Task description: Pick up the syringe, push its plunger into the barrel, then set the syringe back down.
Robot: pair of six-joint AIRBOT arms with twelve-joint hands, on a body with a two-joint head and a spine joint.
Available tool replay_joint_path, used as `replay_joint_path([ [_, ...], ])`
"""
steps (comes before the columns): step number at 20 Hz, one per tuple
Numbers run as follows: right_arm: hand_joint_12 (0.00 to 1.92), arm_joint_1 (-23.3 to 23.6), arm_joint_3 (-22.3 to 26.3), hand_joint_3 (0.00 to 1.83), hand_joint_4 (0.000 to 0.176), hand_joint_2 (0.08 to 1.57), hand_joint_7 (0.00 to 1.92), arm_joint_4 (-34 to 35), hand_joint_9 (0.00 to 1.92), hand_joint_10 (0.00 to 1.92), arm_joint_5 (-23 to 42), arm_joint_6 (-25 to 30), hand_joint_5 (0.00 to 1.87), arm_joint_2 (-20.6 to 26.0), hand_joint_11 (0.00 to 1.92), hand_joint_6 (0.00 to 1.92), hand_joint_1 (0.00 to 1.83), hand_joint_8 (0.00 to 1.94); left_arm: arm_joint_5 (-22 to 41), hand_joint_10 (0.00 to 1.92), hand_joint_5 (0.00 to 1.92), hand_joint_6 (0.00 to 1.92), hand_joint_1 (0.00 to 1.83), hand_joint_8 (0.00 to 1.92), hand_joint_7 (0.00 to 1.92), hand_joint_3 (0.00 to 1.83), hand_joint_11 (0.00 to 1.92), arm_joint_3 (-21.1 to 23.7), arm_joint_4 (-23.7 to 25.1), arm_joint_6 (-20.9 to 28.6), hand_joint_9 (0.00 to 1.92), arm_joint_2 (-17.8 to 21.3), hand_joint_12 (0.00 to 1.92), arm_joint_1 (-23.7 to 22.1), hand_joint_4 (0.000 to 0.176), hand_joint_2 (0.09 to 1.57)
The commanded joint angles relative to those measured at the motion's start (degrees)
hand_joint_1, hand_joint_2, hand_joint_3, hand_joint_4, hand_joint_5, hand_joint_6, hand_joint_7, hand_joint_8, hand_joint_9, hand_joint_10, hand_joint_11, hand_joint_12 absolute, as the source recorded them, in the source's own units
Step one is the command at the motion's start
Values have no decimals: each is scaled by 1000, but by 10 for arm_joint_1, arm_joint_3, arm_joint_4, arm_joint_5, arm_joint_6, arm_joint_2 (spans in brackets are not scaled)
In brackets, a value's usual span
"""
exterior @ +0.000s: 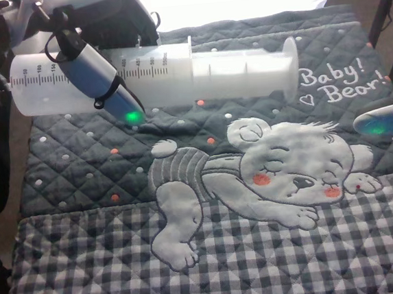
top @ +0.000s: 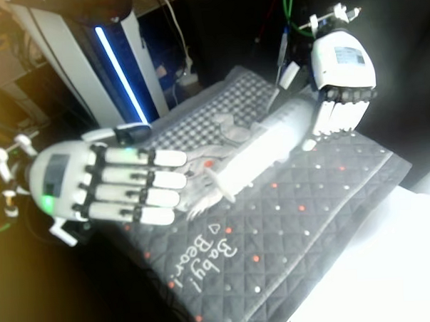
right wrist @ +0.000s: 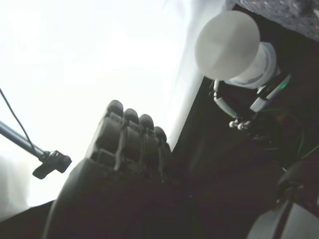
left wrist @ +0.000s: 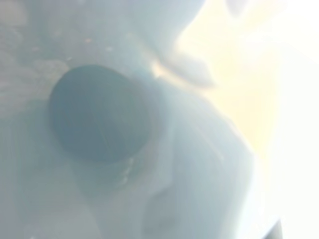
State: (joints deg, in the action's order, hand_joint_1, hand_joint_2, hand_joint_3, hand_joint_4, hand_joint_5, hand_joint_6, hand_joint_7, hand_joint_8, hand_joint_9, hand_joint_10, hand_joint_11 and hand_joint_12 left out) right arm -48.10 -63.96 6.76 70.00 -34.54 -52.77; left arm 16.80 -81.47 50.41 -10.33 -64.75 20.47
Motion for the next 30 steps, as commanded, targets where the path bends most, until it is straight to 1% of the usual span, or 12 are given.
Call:
replay_joint_path([
  [1, 0, 4, -3, 1, 0, 640, 70, 11, 3, 1, 71, 2, 0, 1, 0, 0, 630, 7, 59, 1921, 1226, 1921, 1710, 1921, 1450, 548, 1591, -1, -28, 5, 1542, 3, 1921, -10, 176, 859],
  [2, 0, 3, -4, 2, 0, 643, 64, 14, 0, 0, 70, 2, 0, 0, 0, 0, 618, 4, 62, 1921, 1216, 1921, 1691, 1921, 1419, 535, 1553, -1, -32, 5, 1500, 4, 1921, -11, 168, 876],
  [3, 0, 2, -6, 4, 0, 650, 62, 16, 0, 0, 68, 2, 0, -1, 0, 0, 638, 2, 65, 1921, 1216, 1921, 1674, 1921, 1405, 428, 1537, -1, -33, 5, 1482, 5, 1921, -12, 81, 931],
  [4, 0, 2, -6, 4, 0, 650, 62, 16, 0, 0, 68, 2, 0, -1, 0, 0, 638, 2, 65, 1921, 1216, 1921, 1674, 1921, 1405, 428, 1537, -1, -33, 5, 1482, 5, 1921, -12, 81, 931],
  [5, 7, 1, -7, 9, 0, 666, 76, 17, 21, 7, 67, 2, 0, -2, 17, 0, 517, 7, 65, 1921, 1212, 1921, 1676, 1921, 1430, 473, 1552, -1, -33, 5, 1508, 5, 1921, -13, 38, 905],
  [7, 7, 0, -11, 11, 0, 684, 69, 21, 34, 9, 61, 2, 20, -5, 20, 6, 446, 1, 69, 1921, 1203, 1921, 1671, 1921, 1446, 711, 1567, 0, -34, 5, 1523, 7, 1921, -13, 4, 785],
  [11, 5, -3, -18, 0, 0, 673, 70, 30, 29, 2, 55, 2, 24, -12, 16, 3, 475, 1, 84, 1921, 1206, 1921, 1599, 1921, 1376, 585, 1532, -2, -55, 5, 1461, 7, 1921, -16, 0, 875],
  [15, 0, -5, -31, 0, 0, 669, 42, 43, 7, 1, 47, 2, 10, -23, 0, 0, 519, 0, 93, 1921, 1216, 1921, 1626, 1921, 1390, 553, 1560, -1, -57, 5, 1492, 9, 1921, -17, 0, 866],
  [20, 11, -5, -41, 2, 0, 683, 70, 49, 30, 8, 34, 2, 13, -36, 27, 1, 483, 9, 102, 1921, 1241, 1921, 1625, 1921, 1418, 156, 1585, 2, -60, 5, 1514, 10, 1921, -22, 0, 1079],
  [25, 5, -4, -43, 0, 0, 675, 73, 49, 20, 0, 33, 2, 15, -39, 13, 1, 492, 3, 99, 1921, 1198, 1921, 1677, 1921, 1335, 142, 1535, 2, -54, 5, 1447, 9, 1921, -19, 0, 1048],
  [27, 2, -4, -43, 0, 0, 673, 66, 49, 12, 0, 33, 2, 18, -39, 8, 2, 502, 1, 100, 1921, 1218, 1921, 1673, 1921, 1356, 377, 1533, 2, -54, 5, 1455, 9, 1921, -19, 0, 935],
  [30, 4, -4, -43, 0, 0, 674, 70, 49, 22, 4, 33, 2, 20, -39, 12, 2, 516, 2, 107, 1921, 1230, 1921, 1639, 1921, 1370, 428, 1538, 2, -61, 7, 1468, 8, 1921, -20, 0, 929],
])
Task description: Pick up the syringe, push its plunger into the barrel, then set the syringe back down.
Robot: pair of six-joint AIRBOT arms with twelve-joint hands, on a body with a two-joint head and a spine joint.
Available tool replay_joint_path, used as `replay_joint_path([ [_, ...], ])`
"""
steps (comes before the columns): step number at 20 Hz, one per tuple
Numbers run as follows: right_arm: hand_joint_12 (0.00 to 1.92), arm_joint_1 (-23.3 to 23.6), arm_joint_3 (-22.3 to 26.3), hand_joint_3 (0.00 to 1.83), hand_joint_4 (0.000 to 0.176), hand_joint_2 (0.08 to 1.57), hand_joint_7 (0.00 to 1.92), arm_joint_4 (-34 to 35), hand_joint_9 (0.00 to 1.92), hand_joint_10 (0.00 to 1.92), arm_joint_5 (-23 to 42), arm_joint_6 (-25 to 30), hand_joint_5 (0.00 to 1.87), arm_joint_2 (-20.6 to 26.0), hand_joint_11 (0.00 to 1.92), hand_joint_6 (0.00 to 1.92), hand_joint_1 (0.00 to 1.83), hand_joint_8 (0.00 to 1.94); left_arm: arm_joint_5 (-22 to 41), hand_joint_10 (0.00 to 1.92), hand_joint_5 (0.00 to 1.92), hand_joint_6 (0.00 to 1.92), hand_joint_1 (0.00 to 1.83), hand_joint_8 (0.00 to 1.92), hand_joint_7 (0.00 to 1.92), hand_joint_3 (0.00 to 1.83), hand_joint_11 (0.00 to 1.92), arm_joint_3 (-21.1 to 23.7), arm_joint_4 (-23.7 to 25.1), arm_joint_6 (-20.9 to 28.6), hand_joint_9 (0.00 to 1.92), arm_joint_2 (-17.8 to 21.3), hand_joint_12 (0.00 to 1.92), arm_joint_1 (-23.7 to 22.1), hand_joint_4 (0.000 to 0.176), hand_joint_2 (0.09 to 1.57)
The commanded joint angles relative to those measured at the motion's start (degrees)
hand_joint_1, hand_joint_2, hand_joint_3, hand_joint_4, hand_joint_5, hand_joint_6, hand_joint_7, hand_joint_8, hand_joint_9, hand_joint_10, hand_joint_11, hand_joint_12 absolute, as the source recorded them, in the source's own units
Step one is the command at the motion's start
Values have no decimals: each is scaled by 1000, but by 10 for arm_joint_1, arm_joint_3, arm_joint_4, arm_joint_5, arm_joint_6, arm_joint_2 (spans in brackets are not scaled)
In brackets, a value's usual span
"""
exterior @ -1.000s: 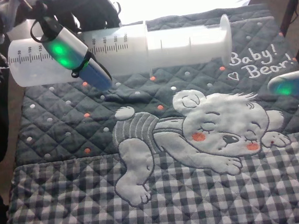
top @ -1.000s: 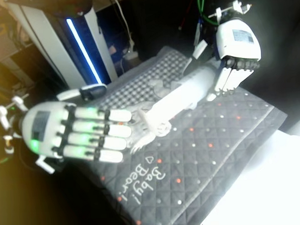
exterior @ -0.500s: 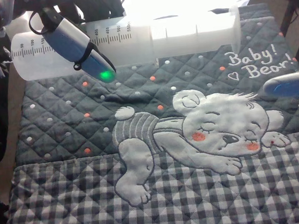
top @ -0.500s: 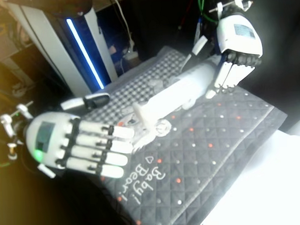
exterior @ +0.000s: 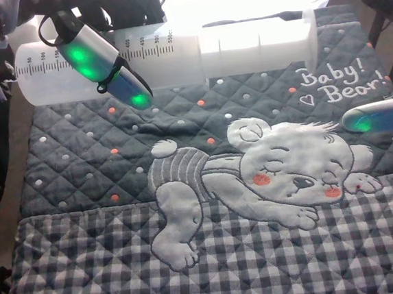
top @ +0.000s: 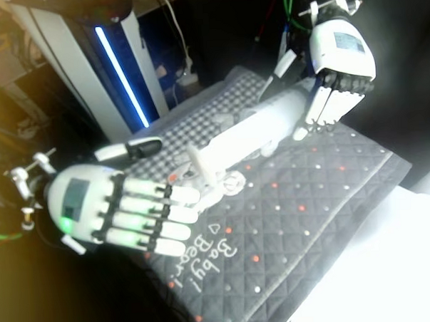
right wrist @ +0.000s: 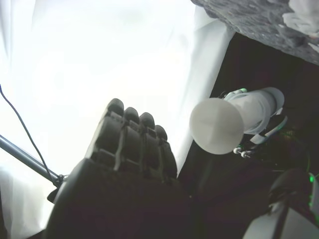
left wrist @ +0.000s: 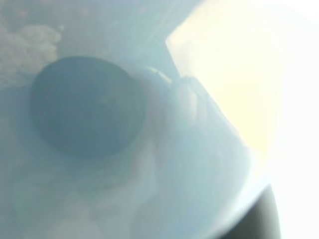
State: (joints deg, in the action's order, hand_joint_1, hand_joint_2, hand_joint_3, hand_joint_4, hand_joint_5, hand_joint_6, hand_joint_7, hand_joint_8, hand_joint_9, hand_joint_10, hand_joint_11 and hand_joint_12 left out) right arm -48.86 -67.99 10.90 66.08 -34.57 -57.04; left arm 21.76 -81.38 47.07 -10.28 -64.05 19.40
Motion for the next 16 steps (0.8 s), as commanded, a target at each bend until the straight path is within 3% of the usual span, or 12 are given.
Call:
replay_joint_path([
  [1, 12, 3, -3, 0, 0, 671, 86, 8, 38, 10, 72, 3, 29, 3, 31, 5, 512, 8, 59, 1921, 1231, 1921, 1645, 1921, 1369, 429, 1538, 1, -28, 9, 1467, 0, 1921, -10, 0, 932],
  [7, 7, 3, -8, 7, 0, 700, 80, 8, 42, 6, 72, 3, 18, -12, 22, 2, 442, 1, 60, 1921, 1203, 1921, 1548, 1921, 1376, 94, 1554, 0, -26, 9, 1478, -5, 1921, -22, 0, 1130],
  [12, 0, 3, -11, 0, 0, 674, 53, 11, 20, 2, 72, 3, 0, -25, 1, 0, 451, 0, 66, 1921, 1230, 1921, 1516, 1921, 1416, 82, 1583, -5, -31, 12, 1518, -9, 1921, -35, 0, 1139],
  [16, 36, 15, -16, 9, 0, 764, 104, 11, 89, 11, 72, 3, 44, -40, 88, 5, 293, 6, 69, 1921, 1216, 1921, 1576, 1921, 1411, 74, 1578, -10, -31, 13, 1514, -21, 1921, -39, 0, 1095],
])
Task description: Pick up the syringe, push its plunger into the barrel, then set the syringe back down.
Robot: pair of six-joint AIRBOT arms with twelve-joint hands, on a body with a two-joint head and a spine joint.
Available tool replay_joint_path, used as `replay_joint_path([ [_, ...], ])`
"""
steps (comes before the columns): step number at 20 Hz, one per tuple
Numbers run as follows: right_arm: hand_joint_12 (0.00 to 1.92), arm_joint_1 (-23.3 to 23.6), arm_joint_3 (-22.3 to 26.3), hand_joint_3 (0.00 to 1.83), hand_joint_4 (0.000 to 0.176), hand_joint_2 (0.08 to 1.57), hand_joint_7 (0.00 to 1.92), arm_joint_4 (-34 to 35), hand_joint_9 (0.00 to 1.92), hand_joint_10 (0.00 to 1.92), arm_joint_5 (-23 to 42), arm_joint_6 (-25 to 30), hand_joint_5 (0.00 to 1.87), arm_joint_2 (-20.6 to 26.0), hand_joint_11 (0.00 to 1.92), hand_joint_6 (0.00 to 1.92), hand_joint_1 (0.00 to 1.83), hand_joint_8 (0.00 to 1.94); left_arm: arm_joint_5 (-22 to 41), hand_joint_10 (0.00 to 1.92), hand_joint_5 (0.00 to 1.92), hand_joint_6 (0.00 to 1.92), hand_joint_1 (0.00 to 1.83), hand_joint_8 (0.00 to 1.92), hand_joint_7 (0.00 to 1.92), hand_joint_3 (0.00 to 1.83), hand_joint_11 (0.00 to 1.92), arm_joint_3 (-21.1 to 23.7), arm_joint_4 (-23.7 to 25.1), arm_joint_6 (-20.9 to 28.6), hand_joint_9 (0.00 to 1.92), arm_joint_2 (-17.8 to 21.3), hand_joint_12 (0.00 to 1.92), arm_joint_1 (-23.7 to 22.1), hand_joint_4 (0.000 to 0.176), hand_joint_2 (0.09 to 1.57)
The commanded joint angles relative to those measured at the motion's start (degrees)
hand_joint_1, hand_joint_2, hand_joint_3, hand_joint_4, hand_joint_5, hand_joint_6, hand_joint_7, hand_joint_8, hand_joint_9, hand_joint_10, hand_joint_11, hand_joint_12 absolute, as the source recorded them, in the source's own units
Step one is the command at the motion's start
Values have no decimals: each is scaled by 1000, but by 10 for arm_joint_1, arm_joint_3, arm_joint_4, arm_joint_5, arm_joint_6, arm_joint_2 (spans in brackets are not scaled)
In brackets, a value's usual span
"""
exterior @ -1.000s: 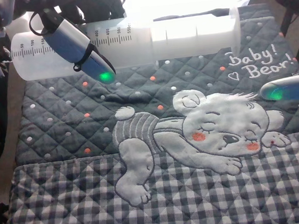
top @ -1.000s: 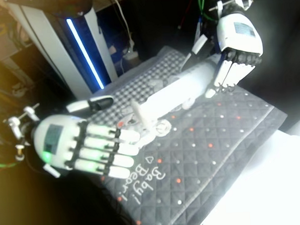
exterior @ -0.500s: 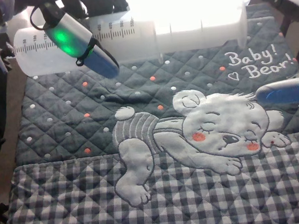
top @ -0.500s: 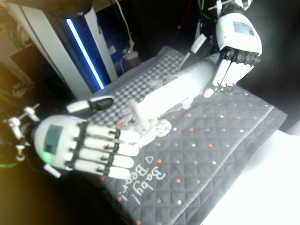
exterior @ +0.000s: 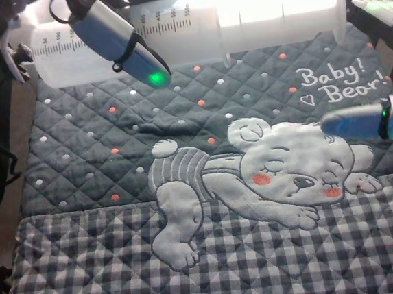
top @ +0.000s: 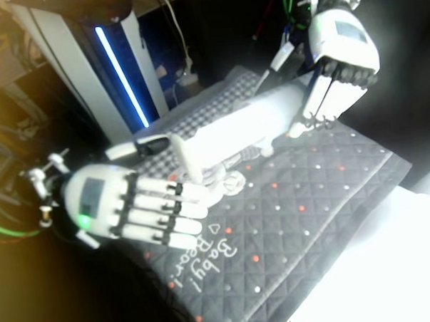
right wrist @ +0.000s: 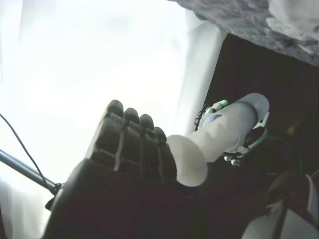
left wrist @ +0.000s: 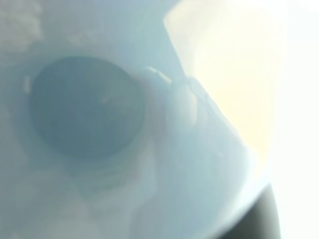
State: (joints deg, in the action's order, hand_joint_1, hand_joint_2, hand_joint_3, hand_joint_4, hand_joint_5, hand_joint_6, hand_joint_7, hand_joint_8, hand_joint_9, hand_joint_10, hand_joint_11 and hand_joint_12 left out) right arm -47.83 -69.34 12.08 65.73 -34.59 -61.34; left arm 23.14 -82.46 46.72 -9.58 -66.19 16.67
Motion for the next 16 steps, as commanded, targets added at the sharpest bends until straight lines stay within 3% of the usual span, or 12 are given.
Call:
replay_joint_path([
  [1, 42, 11, -3, 4, 0, 766, 119, -4, 103, 13, 76, 3, 57, -1, 104, 7, 245, 9, 55, 1921, 1214, 1921, 1536, 1921, 1406, 74, 1573, -2, -27, 7, 1517, -4, 1921, -12, 0, 1091],
  [5, 29, 35, -9, 0, 0, 741, 130, -17, 108, 9, 76, 3, 75, -14, 80, 9, 180, 8, 51, 1921, 1134, 1921, 1529, 1921, 1357, 83, 1524, -8, -25, 8, 1465, -17, 1921, -12, 0, 1107],
  [11, 18, 52, -13, 5, 0, 763, 130, -28, 64, 0, 76, 3, 46, -23, 58, 0, 178, 2, 41, 1921, 1197, 1921, 1513, 1921, 1367, 130, 1533, -16, -11, 8, 1461, -35, 1921, -12, 0, 1113],
  [13, 15, 53, -13, 2, 0, 758, 136, -29, 60, 2, 76, 3, 50, -21, 49, 3, 180, 4, 35, 1921, 1184, 1921, 1569, 1921, 1341, 494, 1526, -17, -4, 8, 1441, -36, 1921, -12, 0, 941],
  [14, 21, 53, -13, 0, 0, 752, 133, -29, 63, 3, 76, 3, 45, -21, 62, 1, 193, 2, 34, 1921, 1152, 1921, 1551, 1921, 1316, 502, 1507, -19, -5, 10, 1421, -36, 1921, -11, 0, 944],
  [16, 24, 54, -13, 0, 0, 753, 139, -29, 74, 7, 75, 3, 52, -22, 70, 4, 170, 3, 37, 1921, 1092, 1921, 1542, 1921, 1284, 294, 1500, -25, -5, 22, 1403, -38, 1921, -11, 0, 1044],
])
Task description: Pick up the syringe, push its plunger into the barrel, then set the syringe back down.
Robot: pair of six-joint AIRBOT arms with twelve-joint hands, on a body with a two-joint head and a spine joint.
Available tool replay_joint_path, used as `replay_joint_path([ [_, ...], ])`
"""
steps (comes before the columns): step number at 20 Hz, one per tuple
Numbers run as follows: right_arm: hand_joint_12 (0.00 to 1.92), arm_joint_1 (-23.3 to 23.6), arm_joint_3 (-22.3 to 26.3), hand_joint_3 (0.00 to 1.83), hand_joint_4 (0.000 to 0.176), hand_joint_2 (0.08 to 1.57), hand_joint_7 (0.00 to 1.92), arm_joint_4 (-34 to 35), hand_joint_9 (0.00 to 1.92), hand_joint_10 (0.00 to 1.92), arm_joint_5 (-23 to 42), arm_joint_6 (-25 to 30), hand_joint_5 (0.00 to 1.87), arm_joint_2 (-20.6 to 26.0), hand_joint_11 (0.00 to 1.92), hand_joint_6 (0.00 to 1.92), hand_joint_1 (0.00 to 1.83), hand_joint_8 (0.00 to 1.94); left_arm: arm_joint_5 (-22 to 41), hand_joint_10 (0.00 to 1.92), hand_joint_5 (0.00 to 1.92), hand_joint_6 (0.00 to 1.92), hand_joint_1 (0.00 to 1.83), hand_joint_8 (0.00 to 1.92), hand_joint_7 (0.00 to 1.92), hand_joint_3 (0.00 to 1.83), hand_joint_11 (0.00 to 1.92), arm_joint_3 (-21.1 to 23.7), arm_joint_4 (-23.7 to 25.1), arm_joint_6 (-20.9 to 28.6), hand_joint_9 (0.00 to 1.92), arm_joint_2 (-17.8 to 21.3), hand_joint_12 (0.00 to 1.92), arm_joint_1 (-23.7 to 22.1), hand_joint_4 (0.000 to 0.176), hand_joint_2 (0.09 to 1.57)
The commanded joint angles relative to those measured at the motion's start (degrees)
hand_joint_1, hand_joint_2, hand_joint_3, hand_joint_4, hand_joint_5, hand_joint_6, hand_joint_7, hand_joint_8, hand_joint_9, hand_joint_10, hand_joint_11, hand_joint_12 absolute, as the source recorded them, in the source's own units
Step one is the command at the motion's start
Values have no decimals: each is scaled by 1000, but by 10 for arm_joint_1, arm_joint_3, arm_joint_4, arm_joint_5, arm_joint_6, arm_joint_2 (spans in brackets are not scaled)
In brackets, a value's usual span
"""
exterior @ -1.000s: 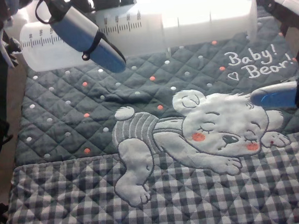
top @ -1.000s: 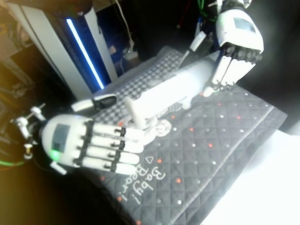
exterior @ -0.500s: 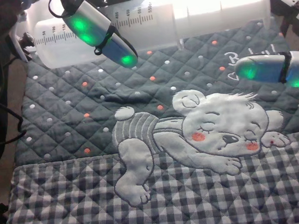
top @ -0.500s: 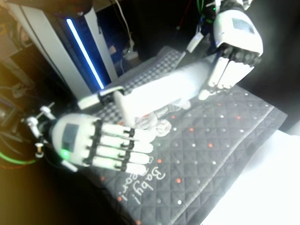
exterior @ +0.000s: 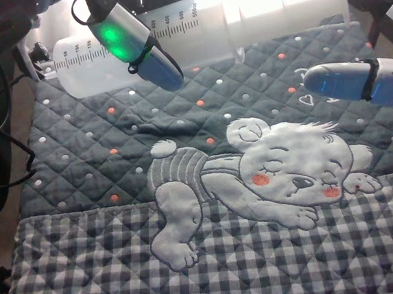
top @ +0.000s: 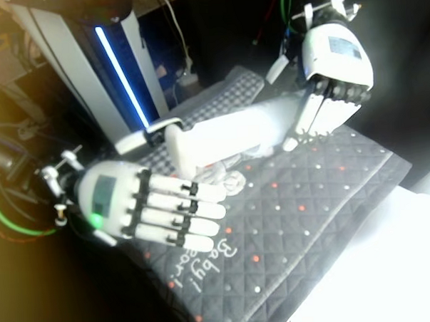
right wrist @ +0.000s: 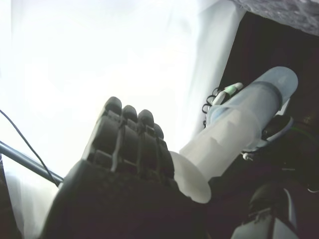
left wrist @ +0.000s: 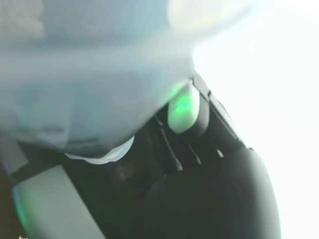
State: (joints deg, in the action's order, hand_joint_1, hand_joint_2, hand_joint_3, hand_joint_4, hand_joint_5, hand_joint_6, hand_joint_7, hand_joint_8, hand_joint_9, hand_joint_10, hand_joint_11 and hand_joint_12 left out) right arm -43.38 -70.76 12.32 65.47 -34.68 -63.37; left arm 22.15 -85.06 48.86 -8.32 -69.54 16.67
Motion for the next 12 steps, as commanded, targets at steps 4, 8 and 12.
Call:
replay_joint_path([
  [4, 34, 18, -2, 1, 0, 759, 123, -36, 81, 10, 72, 4, 54, -9, 90, 4, 176, 0, 47, 1921, 1142, 1921, 1446, 1921, 1359, 420, 1526, 3, -17, 10, 1457, -12, 1921, -24, 0, 1009],
  [8, 45, 23, -3, 10, 0, 787, 134, -38, 125, 20, 70, 4, 53, -13, 115, 3, 101, 6, 44, 1921, 1256, 1921, 1490, 1921, 1452, 720, 1573, 6, -6, 11, 1539, -16, 1921, -30, 0, 861],
  [12, 23, 29, -5, 1, 0, 778, 124, -42, 81, 0, 66, 4, 31, -19, 62, 0, 153, 0, 43, 1921, 1282, 1921, 1532, 1921, 1429, 833, 1562, 7, 6, 18, 1512, -22, 1921, -36, 0, 790],
])
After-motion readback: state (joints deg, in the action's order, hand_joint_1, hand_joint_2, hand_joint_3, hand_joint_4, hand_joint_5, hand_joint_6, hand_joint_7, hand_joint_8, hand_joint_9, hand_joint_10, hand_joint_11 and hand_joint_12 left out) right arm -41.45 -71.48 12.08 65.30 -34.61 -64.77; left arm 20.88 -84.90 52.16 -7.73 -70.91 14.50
